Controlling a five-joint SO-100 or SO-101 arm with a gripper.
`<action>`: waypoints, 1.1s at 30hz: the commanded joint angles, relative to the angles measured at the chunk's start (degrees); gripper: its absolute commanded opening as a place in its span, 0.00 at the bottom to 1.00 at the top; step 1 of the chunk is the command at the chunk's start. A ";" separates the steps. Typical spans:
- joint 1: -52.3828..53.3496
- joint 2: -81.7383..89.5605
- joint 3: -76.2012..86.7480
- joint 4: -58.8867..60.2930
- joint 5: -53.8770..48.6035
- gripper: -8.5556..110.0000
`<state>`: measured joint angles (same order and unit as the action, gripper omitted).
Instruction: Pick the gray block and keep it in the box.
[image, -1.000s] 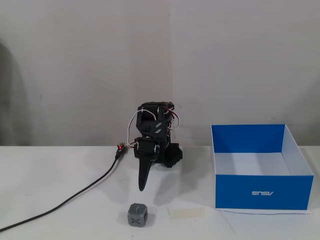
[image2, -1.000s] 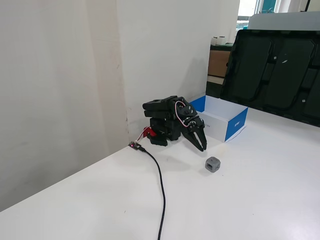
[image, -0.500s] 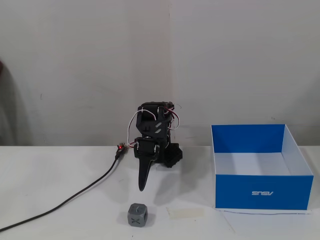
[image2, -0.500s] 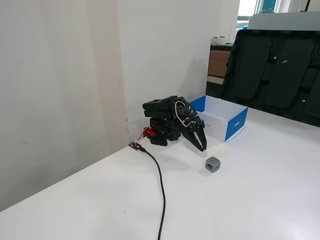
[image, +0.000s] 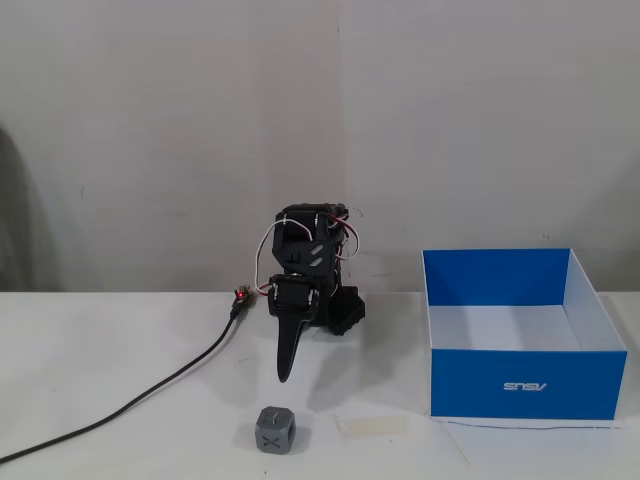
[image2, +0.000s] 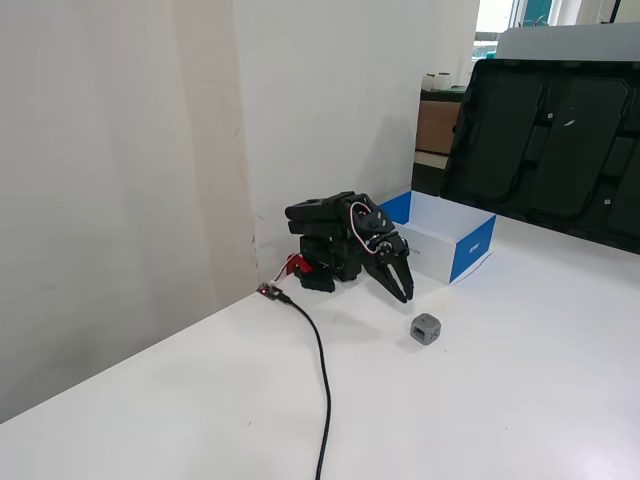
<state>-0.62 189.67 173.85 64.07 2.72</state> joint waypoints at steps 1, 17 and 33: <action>-1.76 6.77 0.26 -0.18 -0.26 0.07; -2.90 -6.86 -7.82 -0.70 4.31 0.07; -2.46 -43.33 -30.23 -2.11 7.91 0.10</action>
<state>-4.04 153.81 152.23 62.84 9.84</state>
